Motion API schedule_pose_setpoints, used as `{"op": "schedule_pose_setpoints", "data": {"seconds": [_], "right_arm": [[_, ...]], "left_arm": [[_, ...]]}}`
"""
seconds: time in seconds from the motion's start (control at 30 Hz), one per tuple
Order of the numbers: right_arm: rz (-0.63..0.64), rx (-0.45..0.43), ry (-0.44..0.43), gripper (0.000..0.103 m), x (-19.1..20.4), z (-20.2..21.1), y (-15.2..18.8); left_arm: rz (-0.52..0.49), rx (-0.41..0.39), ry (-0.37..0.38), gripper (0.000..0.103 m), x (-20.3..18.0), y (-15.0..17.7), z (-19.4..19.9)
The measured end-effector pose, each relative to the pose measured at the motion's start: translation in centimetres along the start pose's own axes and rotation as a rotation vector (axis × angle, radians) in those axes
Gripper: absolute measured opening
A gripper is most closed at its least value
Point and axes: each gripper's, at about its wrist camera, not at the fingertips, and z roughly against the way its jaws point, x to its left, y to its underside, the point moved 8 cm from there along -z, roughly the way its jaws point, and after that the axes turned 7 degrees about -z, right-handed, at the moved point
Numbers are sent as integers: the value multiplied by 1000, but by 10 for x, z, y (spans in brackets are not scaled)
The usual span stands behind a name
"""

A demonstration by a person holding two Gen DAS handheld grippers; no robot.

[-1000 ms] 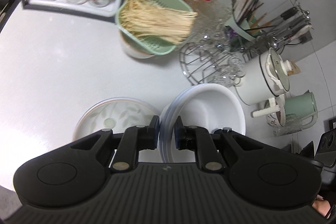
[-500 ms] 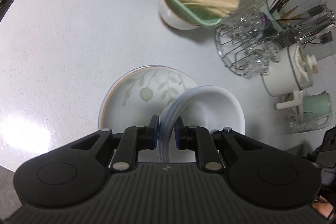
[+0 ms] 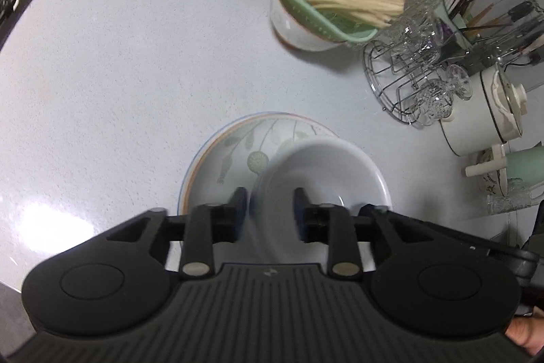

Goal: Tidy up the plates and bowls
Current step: 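Open both grippers and pull them up from the white bowl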

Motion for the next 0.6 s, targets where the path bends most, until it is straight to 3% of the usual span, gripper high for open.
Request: {"op": "schedule_pose_setpoints", "data": {"seconds": [0.43, 0.6], "right_arm": [[-57, -184, 45, 17, 18, 52, 3], [-4, -265, 19, 17, 36, 82, 1]], "left_arm": [[-225, -103, 22, 44, -19, -19, 73], [-229, -166, 16, 45, -26, -23, 111]]}}
